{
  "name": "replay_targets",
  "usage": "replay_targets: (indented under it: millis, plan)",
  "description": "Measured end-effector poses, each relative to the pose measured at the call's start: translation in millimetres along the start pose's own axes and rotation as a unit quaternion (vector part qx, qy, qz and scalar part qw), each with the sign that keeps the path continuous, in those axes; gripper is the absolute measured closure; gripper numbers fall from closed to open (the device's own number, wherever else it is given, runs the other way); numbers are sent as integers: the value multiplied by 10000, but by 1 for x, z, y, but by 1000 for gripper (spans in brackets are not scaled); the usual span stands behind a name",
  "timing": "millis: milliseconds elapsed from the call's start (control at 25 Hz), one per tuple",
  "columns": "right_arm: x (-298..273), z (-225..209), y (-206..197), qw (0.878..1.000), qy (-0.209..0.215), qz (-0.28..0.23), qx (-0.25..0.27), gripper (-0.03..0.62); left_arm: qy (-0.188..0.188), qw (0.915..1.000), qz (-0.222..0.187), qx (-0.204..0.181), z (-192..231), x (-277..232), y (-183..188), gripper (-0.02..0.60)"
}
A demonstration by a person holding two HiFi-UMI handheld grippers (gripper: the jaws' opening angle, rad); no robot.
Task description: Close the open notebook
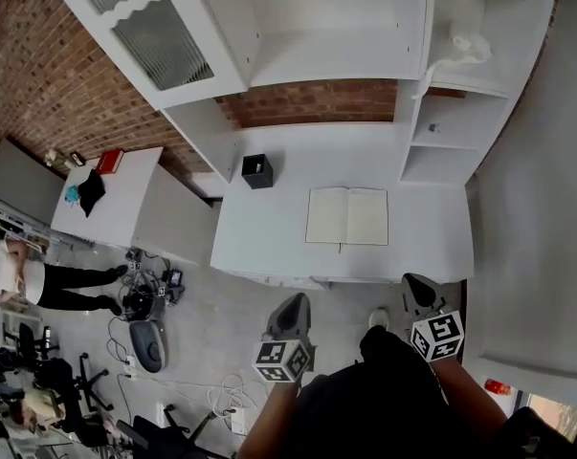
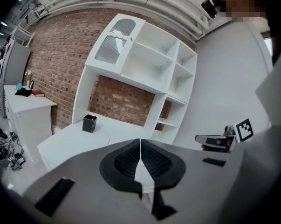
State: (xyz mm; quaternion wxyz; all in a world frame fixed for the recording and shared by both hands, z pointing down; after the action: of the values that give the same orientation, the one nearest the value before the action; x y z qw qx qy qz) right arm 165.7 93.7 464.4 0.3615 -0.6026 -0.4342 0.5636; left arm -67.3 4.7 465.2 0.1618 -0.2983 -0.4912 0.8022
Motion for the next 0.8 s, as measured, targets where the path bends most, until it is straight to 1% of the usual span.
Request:
replay_targets:
  millis: [200, 360, 440, 600, 800]
  plan:
    - [-34, -26, 5, 9995, 274, 168, 6, 595, 82, 9996, 206, 186, 0, -49, -2, 574]
    - [-63, -45, 4, 9985, 476, 262, 9, 595, 296, 9979, 431, 393, 8, -81, -16, 574]
    - [-76, -52, 2, 9978, 596, 300, -14, 595, 405, 9968, 605, 336, 11, -95, -22, 574]
    - [-97, -64, -6, 9960, 771, 439, -45, 595, 482, 9950, 857, 184, 13, -119, -30, 574]
    - [-131, -73, -25, 9924, 1007, 708, -24, 595, 670, 9915, 1065, 328, 26, -147, -44, 574]
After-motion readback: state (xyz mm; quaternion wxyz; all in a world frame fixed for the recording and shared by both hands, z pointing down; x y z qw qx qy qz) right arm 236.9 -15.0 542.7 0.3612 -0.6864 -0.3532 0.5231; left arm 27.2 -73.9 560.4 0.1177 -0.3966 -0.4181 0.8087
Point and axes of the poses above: the fingertips, and each gripper's own axes: x backward along the fingers, z to its left, y out of its top, the point moved 2 cm from there along x, backward along the fingers, and after that the axes turned 4 degrees about -y, right-handed, at the moved point
